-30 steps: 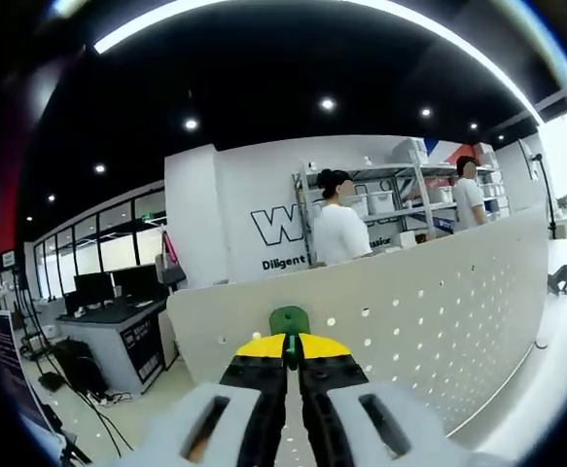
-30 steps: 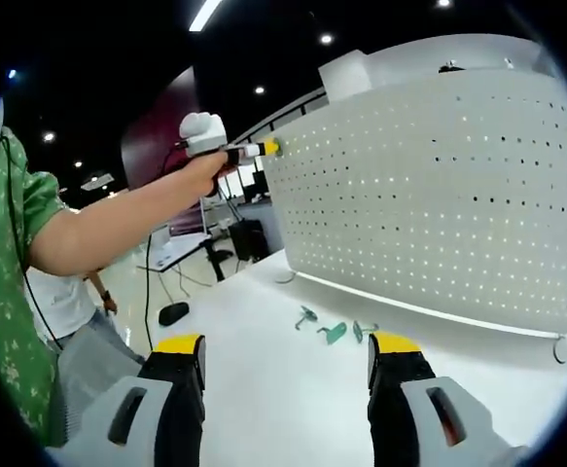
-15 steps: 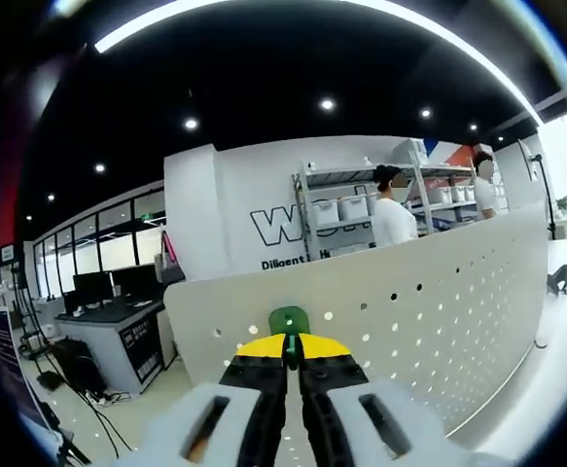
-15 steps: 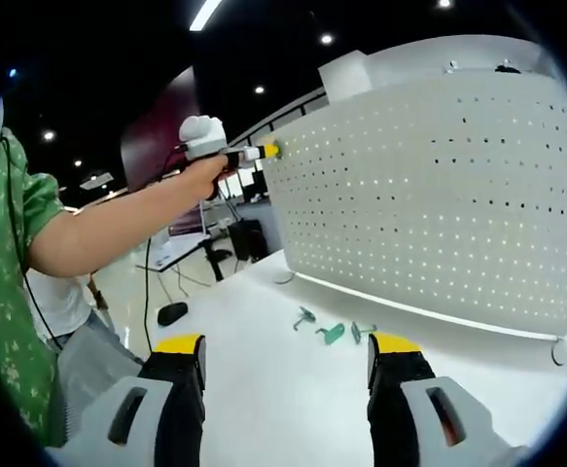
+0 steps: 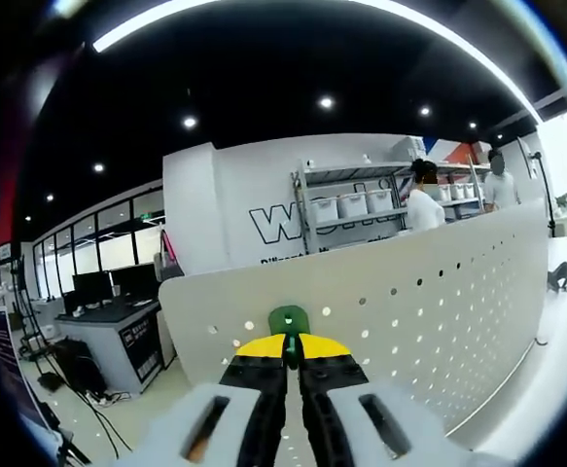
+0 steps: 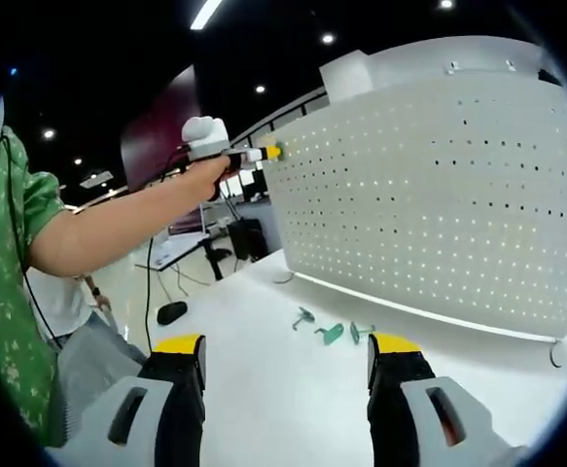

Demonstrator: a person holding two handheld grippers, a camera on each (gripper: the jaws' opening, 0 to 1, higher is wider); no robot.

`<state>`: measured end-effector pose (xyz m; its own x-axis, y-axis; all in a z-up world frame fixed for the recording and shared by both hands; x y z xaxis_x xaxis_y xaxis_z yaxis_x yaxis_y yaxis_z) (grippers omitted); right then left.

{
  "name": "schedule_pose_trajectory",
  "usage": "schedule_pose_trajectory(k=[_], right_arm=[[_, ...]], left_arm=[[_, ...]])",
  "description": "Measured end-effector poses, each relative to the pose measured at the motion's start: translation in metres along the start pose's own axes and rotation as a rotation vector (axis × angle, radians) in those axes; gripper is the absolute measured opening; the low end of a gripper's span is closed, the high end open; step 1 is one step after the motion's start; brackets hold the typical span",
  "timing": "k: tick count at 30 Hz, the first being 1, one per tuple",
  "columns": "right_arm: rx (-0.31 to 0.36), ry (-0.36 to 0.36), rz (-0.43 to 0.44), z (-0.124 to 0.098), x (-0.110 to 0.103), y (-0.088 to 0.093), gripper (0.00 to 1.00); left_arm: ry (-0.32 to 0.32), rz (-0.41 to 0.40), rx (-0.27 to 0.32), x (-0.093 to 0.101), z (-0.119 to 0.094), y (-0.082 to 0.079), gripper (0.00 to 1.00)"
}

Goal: Insert the hook assembly into the mounting plate slot until the hook locks in place.

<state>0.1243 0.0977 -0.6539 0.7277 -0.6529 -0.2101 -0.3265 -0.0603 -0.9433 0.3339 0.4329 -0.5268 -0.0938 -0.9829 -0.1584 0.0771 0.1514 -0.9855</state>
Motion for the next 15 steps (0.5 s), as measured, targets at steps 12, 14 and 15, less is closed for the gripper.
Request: schedule_pose_trajectory(k=[12, 14, 15], right_arm=[[0.000, -0.001, -0.004, 0.0002, -0.0009, -0.0009, 0.69], [0.000, -0.001, -0.003, -0.0002, -0.0009, -0.0007, 0.69], [-0.001, 0.001, -0.003, -0.0005, -0.0010, -0.0002, 0.69]], left_arm=[[-0.001, 0.013, -0.009, 0.0015, 0.0005, 0.0006, 0.03], [-0.002, 0.042, -0.016, 0.0026, 0.0008, 0.0001, 0.03], [-0.002, 0.048, -0.016, 0.0025, 0.0009, 0.0001, 0.03]])
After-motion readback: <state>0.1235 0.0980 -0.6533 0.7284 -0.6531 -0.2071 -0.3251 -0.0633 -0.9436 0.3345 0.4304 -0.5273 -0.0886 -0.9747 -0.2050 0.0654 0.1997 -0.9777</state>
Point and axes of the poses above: the point that each gripper's makers call its tool centre point, and the gripper's own axes: z roughly forward along the fingers, x roughly to its right, y roughly out of its underside, the point moved 9 cm from there along -z, roughly backward along the fingers, and after that the axes turned 2 degrees about x, right-handed, at the moved point
